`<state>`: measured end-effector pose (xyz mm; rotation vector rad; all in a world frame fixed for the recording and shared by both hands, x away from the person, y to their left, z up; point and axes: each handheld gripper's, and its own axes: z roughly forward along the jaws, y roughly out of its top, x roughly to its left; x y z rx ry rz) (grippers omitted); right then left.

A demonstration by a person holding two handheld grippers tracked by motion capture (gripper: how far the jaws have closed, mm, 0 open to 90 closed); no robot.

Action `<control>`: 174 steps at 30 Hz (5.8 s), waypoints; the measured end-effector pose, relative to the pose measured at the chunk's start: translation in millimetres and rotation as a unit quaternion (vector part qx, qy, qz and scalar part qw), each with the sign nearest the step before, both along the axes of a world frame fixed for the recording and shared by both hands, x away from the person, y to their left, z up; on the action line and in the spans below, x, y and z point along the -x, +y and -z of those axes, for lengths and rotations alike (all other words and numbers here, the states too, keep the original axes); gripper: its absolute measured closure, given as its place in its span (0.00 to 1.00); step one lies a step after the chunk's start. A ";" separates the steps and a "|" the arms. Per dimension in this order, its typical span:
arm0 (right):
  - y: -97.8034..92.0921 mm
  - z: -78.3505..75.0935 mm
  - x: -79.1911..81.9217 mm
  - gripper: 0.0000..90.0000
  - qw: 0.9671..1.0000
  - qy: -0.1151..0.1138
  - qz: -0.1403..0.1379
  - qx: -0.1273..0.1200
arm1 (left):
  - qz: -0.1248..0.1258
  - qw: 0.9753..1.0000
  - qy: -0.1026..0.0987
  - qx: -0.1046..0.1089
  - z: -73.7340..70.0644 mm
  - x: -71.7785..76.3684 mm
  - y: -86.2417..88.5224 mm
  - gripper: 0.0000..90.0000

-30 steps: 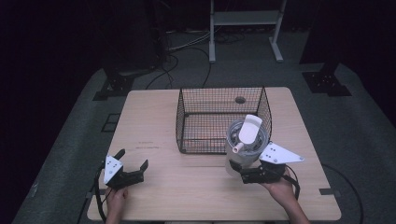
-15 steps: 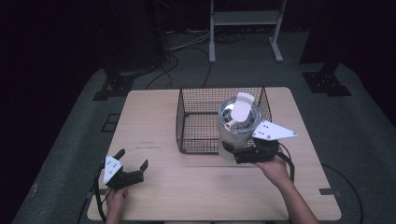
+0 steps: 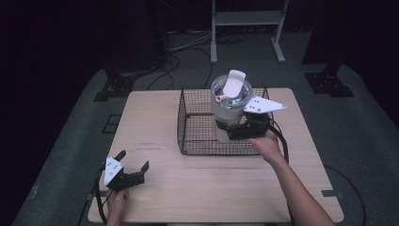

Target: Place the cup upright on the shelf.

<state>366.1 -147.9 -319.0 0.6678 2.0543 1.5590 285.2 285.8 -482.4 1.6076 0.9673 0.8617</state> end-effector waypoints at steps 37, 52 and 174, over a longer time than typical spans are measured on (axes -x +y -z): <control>59.9 45.0 -123.9 0.11 0.996 0.075 -0.013 0.050 | 0.003 1.000 0.001 0.006 -0.3 -0.1 2.2 0.00; 64.6 78.9 -142.4 0.11 0.990 0.120 -0.024 0.072 | 0.002 1.000 0.000 0.010 -0.1 0.0 2.3 0.00; -21.0 56.1 -95.8 0.11 0.980 0.172 0.046 0.091 | 0.002 1.000 -0.001 -0.001 0.2 0.4 0.0 0.00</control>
